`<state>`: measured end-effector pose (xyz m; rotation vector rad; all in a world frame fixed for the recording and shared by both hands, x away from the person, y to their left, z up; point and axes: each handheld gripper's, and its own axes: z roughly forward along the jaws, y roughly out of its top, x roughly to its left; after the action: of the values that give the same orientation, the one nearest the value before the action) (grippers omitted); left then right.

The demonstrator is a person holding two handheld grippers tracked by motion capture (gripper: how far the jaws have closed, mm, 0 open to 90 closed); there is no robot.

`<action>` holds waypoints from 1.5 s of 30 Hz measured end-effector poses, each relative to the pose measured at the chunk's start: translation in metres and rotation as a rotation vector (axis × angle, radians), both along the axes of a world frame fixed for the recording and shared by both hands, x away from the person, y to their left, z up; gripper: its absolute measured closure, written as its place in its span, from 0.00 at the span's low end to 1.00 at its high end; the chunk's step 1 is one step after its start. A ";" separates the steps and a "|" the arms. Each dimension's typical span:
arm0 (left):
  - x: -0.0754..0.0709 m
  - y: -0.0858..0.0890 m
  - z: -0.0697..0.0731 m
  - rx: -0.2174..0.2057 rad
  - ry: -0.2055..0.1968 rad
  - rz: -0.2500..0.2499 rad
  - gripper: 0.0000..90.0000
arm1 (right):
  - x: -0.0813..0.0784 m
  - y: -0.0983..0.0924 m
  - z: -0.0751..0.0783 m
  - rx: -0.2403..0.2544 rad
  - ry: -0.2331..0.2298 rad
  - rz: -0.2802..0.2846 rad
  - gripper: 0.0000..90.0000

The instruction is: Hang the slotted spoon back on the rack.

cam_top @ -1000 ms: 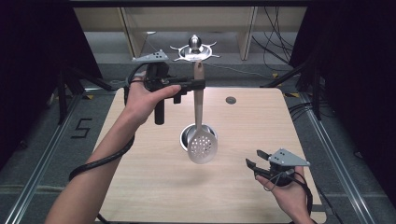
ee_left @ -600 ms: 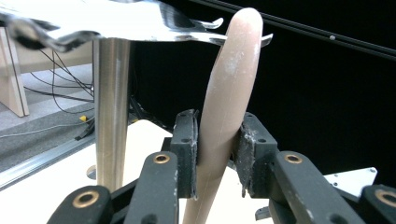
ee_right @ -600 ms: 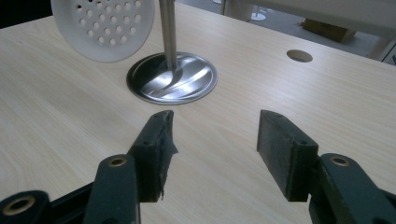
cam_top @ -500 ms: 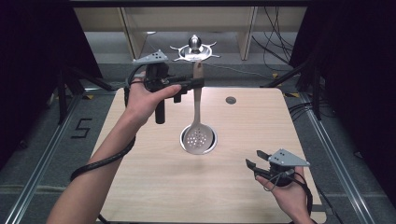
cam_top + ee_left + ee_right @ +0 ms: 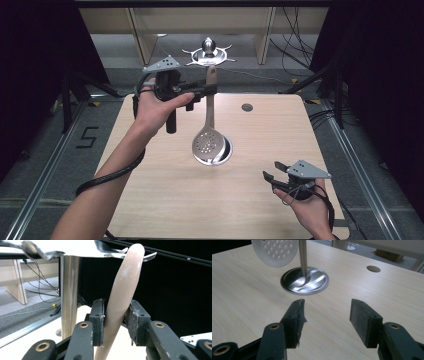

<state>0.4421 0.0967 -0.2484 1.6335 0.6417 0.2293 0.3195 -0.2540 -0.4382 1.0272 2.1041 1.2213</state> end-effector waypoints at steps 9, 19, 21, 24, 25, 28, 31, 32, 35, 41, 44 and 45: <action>-0.006 0.003 -0.006 0.064 -0.073 0.070 0.57 | 0.000 0.002 0.000 0.014 0.018 0.007 0.51; -0.027 0.016 -0.019 0.152 -0.176 0.143 0.41 | -0.002 0.001 0.000 0.021 0.021 -0.017 0.50; -0.034 0.020 -0.022 0.157 -0.187 0.151 0.39 | -0.002 0.002 -0.001 0.026 0.021 -0.018 0.50; -0.043 0.028 -0.027 0.170 -0.200 0.162 0.38 | -0.001 0.001 -0.001 0.021 0.016 -0.017 0.50; -0.046 0.030 -0.029 0.172 -0.202 0.167 0.38 | -0.001 0.002 -0.001 0.021 0.017 -0.017 0.50; -0.054 0.038 -0.034 0.169 -0.208 0.175 0.38 | -0.001 0.002 -0.001 0.017 0.012 -0.019 0.49; -0.061 0.045 -0.040 0.172 -0.206 0.181 0.38 | -0.002 0.002 0.000 0.021 0.023 -0.022 0.49; -0.064 0.049 -0.044 0.177 -0.208 0.187 0.38 | -0.003 0.003 0.000 0.030 0.043 -0.026 0.49; -0.072 0.058 -0.052 0.181 -0.210 0.206 0.38 | -0.001 0.002 -0.001 0.015 0.009 -0.019 0.49; -0.085 0.077 -0.073 0.216 -0.192 0.222 0.38 | -0.001 0.003 -0.002 0.021 0.015 -0.020 0.49; -0.091 0.086 -0.085 0.229 -0.174 0.237 0.38 | 0.000 0.002 -0.001 0.002 0.011 -0.006 0.48; -0.093 0.089 -0.089 0.233 -0.169 0.239 0.38 | 0.000 0.002 -0.001 -0.003 -0.002 -0.007 0.48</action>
<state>0.3490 0.1855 -0.3374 1.7349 0.6997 0.6297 0.3196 -0.2523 -0.4395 1.0311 2.0979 1.2154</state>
